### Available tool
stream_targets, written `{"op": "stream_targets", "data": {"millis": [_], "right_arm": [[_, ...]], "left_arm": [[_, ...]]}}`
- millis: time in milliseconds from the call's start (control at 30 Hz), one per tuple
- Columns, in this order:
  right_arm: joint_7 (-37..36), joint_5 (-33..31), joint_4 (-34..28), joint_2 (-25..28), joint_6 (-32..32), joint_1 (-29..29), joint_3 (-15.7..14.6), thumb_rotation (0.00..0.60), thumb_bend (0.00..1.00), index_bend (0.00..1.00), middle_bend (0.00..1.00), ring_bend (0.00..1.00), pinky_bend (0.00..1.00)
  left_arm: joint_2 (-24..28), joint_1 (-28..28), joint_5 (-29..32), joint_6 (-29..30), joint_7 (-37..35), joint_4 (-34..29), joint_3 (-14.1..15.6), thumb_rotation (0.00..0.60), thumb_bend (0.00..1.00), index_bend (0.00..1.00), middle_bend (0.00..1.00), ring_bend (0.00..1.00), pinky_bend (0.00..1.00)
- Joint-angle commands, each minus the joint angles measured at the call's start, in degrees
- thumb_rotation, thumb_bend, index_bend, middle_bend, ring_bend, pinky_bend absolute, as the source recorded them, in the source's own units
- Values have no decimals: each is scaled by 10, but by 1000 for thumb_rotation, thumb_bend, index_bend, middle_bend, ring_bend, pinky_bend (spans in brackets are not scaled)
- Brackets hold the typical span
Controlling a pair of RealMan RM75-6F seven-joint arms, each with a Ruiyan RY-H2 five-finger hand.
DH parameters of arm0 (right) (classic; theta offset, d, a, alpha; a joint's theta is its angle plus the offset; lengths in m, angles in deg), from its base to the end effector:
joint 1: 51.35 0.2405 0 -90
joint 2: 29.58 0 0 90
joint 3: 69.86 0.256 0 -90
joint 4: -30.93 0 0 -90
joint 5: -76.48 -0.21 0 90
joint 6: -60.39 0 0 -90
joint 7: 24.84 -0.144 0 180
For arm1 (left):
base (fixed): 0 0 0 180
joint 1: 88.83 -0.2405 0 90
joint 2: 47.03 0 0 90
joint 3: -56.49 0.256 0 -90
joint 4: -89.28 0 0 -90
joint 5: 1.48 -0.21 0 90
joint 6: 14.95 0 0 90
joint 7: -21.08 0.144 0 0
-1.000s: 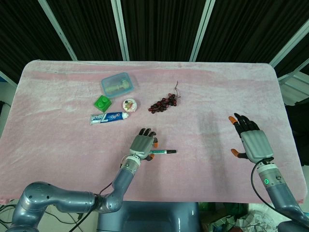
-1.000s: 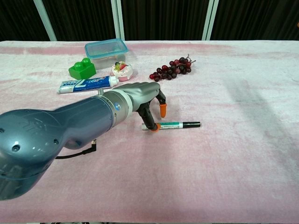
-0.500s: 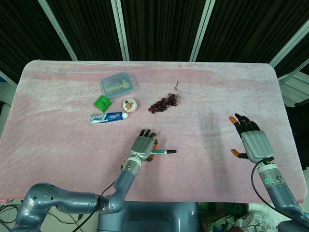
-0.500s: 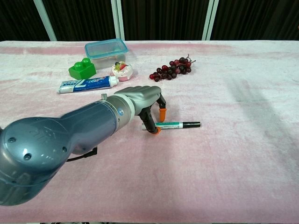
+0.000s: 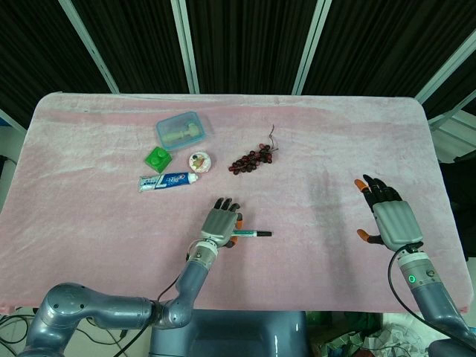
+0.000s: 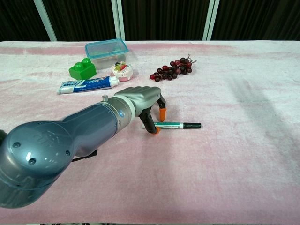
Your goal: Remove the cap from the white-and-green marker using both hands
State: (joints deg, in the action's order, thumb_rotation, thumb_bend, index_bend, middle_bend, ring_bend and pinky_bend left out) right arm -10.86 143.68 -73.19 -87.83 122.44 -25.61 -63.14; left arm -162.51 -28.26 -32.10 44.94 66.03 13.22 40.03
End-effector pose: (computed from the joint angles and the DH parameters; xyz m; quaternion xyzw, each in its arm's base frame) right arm -0.2418 -0.2824 0.1390 0.6826 -0.4044 0.3123 0.5225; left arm -0.0291 0.3186 -0.1422 -0.7527 -0.4378 -0.2979 0.3913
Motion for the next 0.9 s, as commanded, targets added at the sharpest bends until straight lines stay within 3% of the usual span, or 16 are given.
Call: {"op": "stream_targets", "data": {"millis": [33,900], "right_arm": [[0,0,0,0,0,0,0,600,116,16,0,17,150],[-1,-3,6,-2,-2,0,0,600,116,15,0,17,150]], "left_arm": [[-2,0,-1,0,1,3,-1,600,336,442,165,0,0],[-17,-8,-12,0,3,19,-7,600,360,525,184,0,0]]}}
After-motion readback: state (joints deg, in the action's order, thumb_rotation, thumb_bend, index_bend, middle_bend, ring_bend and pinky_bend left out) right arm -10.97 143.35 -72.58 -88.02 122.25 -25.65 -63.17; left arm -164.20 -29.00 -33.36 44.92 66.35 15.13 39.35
